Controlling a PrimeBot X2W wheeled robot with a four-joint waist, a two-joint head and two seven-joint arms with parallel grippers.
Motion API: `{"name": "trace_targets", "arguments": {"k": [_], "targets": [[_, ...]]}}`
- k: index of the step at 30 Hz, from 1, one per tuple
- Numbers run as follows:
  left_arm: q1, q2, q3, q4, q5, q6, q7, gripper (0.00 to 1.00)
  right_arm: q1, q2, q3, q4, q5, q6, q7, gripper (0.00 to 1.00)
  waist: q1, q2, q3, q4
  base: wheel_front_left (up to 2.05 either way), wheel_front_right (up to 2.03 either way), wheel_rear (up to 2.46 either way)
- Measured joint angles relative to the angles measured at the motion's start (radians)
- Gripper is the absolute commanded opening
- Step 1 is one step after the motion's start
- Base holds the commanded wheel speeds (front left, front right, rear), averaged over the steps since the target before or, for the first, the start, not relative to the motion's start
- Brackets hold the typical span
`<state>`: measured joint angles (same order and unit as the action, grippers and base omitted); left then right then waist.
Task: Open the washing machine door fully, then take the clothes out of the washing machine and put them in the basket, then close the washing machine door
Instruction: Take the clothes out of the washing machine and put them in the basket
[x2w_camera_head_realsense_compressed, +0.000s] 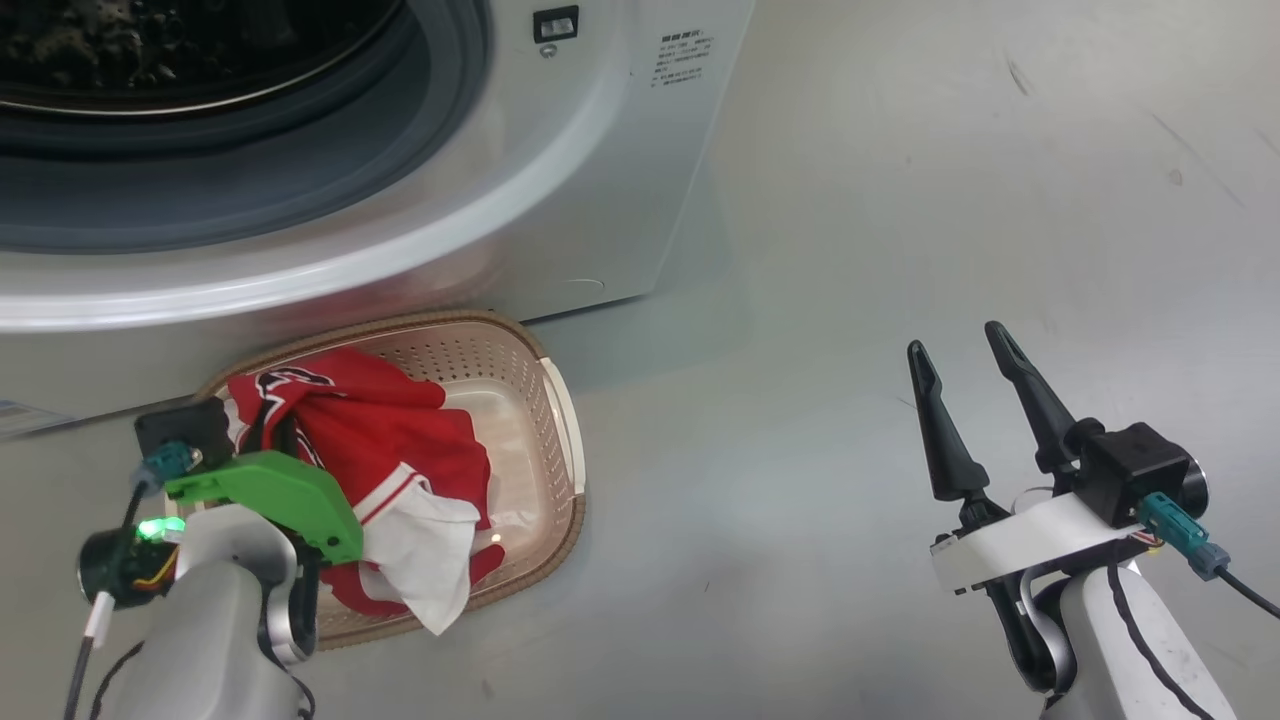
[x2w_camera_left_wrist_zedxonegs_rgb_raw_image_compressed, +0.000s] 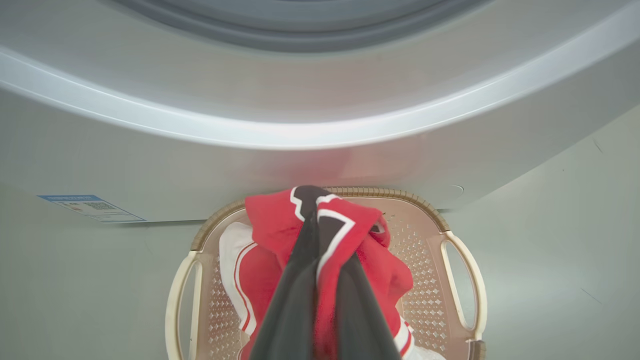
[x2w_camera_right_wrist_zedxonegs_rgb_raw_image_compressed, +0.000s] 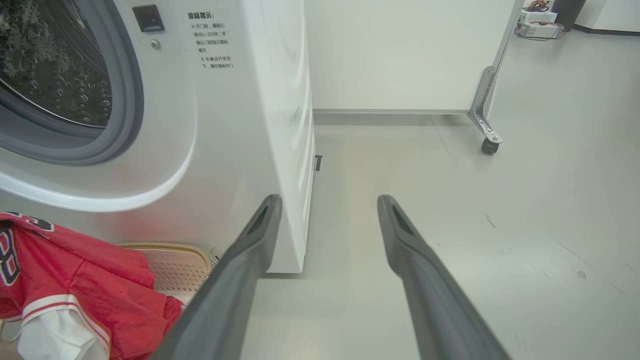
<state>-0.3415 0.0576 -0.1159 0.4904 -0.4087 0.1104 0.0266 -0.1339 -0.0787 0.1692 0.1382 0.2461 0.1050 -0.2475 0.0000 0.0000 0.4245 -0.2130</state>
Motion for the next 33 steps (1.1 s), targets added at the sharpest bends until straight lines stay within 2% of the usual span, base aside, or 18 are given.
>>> {"name": "trace_targets", "arguments": {"k": [6,18,19,20,21,22,33], "targets": [[-0.100,0.032,0.019,0.075,-0.002,0.000,0.017,0.00,-0.043,0.008,0.017,0.001,0.017,0.007,0.000,1.00,0.0000,0.0000,0.059,-0.038,0.00,0.00,0.00],[-0.143,0.051,0.033,0.249,-0.002,0.000,0.073,0.00,-0.090,0.017,0.040,0.026,0.038,0.008,0.000,1.00,0.0000,0.0000,0.138,-0.106,0.00,0.00,0.00],[-0.148,0.051,0.037,0.263,-0.002,0.000,0.074,0.05,-0.093,0.017,0.041,0.030,0.041,0.008,0.000,1.00,0.0000,0.0000,0.143,-0.111,0.00,0.00,0.00],[-0.154,0.051,0.038,0.276,-0.002,0.000,0.074,0.37,-0.094,0.018,0.040,0.034,0.044,0.009,0.000,1.00,0.0000,0.0000,0.148,-0.116,0.00,0.00,0.00],[-0.160,0.050,0.038,0.288,-0.002,0.000,0.074,0.76,-0.094,0.018,0.040,0.037,0.045,0.009,0.000,1.00,0.0000,0.0000,0.152,-0.120,0.00,0.00,0.00],[-0.166,0.049,0.040,0.300,-0.003,0.000,0.074,1.00,-0.095,0.018,0.040,0.041,0.045,0.009,0.000,1.00,0.0000,0.0000,0.156,-0.124,0.00,0.00,0.00],[-0.181,0.040,0.059,0.384,-0.020,0.000,0.014,1.00,-0.109,0.020,0.031,0.065,0.051,0.011,0.000,1.00,0.0000,0.0000,0.132,-0.123,0.00,0.00,0.00]]}}
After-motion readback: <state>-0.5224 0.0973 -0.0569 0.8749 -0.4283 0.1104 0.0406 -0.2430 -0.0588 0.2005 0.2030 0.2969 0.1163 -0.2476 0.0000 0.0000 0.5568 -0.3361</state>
